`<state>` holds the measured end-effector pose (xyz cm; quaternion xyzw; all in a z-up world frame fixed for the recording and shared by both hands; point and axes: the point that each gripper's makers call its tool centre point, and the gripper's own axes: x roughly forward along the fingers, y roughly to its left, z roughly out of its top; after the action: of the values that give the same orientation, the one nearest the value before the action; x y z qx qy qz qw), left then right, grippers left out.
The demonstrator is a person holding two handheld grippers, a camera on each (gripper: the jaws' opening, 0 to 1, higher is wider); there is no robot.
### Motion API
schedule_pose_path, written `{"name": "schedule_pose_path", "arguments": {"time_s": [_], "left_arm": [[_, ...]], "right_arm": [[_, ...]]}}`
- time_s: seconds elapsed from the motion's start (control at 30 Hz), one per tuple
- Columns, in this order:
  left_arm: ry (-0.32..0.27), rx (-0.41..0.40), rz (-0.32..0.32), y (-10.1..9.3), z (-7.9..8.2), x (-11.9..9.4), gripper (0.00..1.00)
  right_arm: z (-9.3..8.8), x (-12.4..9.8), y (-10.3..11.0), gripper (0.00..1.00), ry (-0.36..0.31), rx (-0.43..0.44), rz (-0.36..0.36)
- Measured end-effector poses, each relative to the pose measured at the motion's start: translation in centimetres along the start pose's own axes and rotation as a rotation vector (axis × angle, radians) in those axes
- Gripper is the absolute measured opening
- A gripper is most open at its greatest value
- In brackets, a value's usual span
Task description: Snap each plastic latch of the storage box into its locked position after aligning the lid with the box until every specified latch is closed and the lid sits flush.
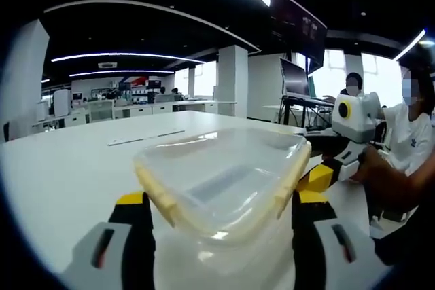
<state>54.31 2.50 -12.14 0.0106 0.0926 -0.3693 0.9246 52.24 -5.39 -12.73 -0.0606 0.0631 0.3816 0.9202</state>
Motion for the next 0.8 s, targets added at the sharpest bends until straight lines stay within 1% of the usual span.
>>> {"name": "schedule_pose_path", "arguments": {"time_s": [0.13, 0.27, 0.37, 0.4, 0.43, 0.47, 0.5, 0.53, 0.6, 0.7, 0.8], "left_arm": [[-0.003, 0.0, 0.003, 0.0, 0.0, -0.1, 0.82], [-0.025, -0.001, -0.001, 0.1, -0.1, -0.3, 0.82], [-0.032, -0.024, -0.014, 0.2, -0.2, -0.4, 0.82], [-0.031, -0.03, -0.019, 0.2, -0.2, -0.5, 0.86], [-0.032, -0.032, -0.023, 0.1, -0.1, -0.6, 0.86], [-0.006, -0.022, -0.046, -0.2, -0.4, -0.9, 0.84], [-0.003, -0.022, -0.049, -0.3, -0.4, -1.1, 0.85], [-0.015, -0.014, -0.035, 0.0, -0.1, -1.5, 0.89], [-0.025, -0.008, -0.034, 0.0, 0.2, -2.2, 0.94], [-0.038, -0.01, -0.033, 0.0, 0.6, -2.9, 0.98], [-0.048, 0.006, -0.028, -0.3, 1.2, -3.5, 0.98]], "right_arm": [[-0.1, 0.2, -0.3, 0.76, 0.004, -0.002, -0.003], [-0.1, 0.4, -0.9, 0.78, -0.014, -0.005, -0.004], [-0.1, 0.5, -1.0, 0.8, -0.017, 0.007, -0.004], [0.0, 0.5, -0.9, 0.83, -0.017, 0.014, 0.007], [0.2, 0.6, -0.3, 0.87, -0.028, 0.021, 0.038], [0.2, 0.6, -0.5, 0.91, -0.022, 0.004, 0.033], [0.1, 0.6, -0.4, 0.97, -0.016, -0.004, 0.033], [-0.1, 0.7, -0.5, 0.99, -0.002, 0.001, 0.037], [-0.3, 0.5, -0.1, 1.0, 0.013, 0.012, 0.063], [0.0, 0.1, 0.0, 1.0, 0.004, 0.011, 0.064], [0.7, -0.3, 0.0, 1.0, -0.011, 0.0, 0.05]]}}
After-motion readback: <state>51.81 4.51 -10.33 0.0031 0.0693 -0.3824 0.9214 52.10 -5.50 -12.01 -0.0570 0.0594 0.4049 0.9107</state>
